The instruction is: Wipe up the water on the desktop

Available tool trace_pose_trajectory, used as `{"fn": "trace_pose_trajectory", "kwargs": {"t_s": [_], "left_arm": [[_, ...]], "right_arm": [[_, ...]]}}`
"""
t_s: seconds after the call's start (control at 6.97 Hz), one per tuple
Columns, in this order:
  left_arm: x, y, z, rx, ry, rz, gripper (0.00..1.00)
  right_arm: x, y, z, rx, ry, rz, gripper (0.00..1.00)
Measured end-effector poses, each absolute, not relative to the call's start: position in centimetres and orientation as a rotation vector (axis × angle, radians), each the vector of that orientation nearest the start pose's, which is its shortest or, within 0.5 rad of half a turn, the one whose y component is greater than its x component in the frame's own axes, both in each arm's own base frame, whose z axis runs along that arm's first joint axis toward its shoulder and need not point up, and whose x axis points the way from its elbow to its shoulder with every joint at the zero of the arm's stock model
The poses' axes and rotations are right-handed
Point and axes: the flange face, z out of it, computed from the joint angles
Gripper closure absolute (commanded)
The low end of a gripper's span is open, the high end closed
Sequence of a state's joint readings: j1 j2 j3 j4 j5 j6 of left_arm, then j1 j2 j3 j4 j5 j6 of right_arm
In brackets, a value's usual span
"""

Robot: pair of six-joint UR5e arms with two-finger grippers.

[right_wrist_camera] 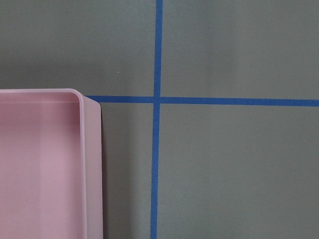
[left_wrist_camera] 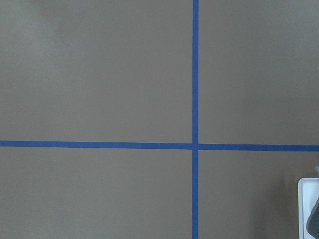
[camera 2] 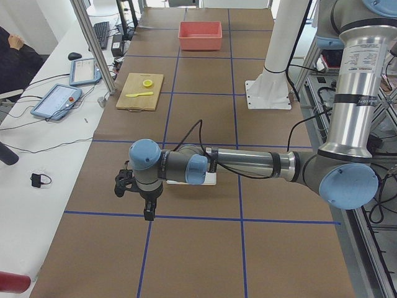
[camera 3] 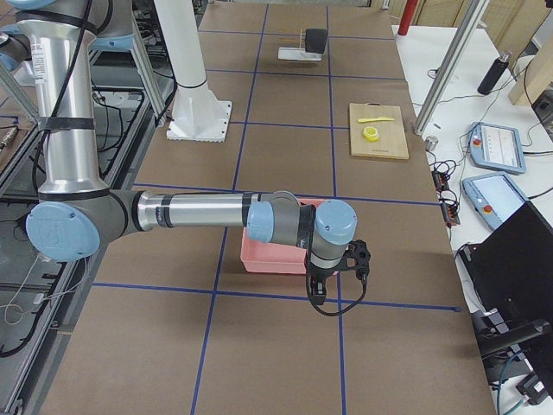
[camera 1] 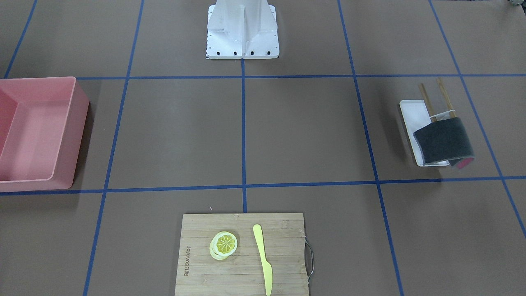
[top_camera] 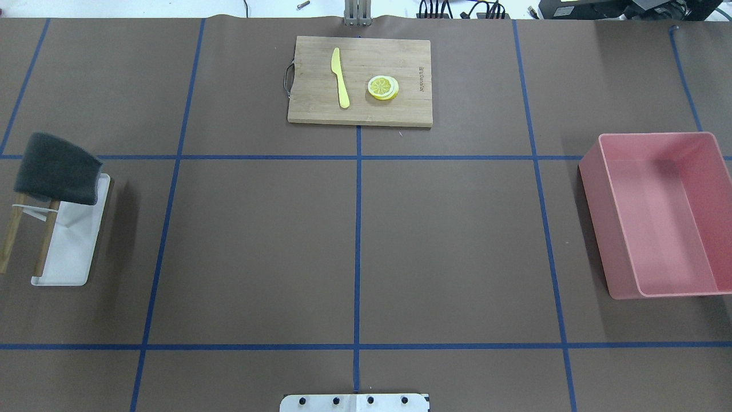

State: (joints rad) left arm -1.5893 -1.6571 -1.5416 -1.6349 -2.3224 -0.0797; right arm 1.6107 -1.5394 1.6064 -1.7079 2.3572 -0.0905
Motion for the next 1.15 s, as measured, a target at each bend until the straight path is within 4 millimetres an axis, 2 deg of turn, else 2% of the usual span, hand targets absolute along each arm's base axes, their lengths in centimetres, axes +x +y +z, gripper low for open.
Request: {"fn": "trace_pose_trajectory", "kwargs": {"t_s": [1.15], "left_arm": [[-7.57, -53.52, 61.96, 0.104, 0.753, -0.045, 0.02]], "right_arm": [[8.27, -49.84, 63.19, -0.018, -0.789, -0.019, 0.00]]}}
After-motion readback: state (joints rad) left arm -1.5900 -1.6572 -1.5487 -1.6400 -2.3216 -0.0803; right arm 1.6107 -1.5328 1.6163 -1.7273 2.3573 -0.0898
